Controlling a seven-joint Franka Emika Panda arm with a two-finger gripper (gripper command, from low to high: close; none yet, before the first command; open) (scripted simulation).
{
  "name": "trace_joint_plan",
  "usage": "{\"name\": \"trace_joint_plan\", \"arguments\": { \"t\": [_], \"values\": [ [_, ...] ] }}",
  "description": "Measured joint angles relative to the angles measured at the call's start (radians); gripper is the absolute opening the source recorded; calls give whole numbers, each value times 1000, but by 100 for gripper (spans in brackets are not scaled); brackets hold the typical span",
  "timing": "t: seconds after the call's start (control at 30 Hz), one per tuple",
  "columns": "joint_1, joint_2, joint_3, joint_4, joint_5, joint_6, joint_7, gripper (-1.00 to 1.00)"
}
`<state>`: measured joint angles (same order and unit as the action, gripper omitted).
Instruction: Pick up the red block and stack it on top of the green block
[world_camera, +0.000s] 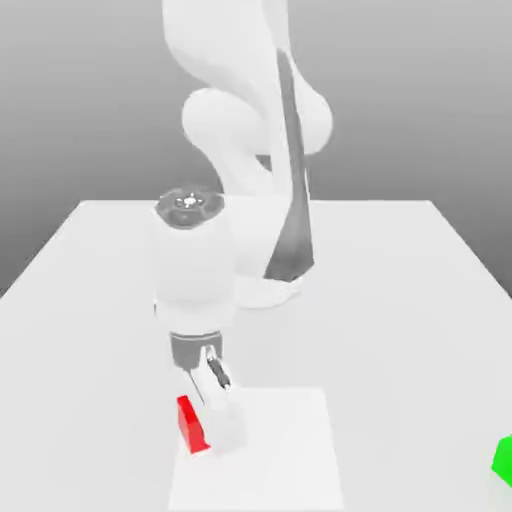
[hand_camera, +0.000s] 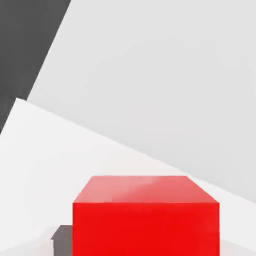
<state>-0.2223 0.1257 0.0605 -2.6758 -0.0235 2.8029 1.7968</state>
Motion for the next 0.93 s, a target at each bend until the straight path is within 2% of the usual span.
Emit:
{"name": "trace_joint_plan", "arguments": {
  "t": [0.13, 0.67, 0.73, 0.8, 0.83, 0.93],
  "values": [
    [51, -17, 61, 55, -22, -78, -119, -100],
    [309, 177, 413, 418, -212, -292, -771, -100],
    [350, 235, 425, 458, -262, -283, -811, -100],
    [387, 304, 393, 473, -317, -235, -792, -100],
    [402, 333, 377, 477, -340, -213, -779, 100],
    [402, 333, 377, 477, -340, -213, -779, 100]
  ]
}}
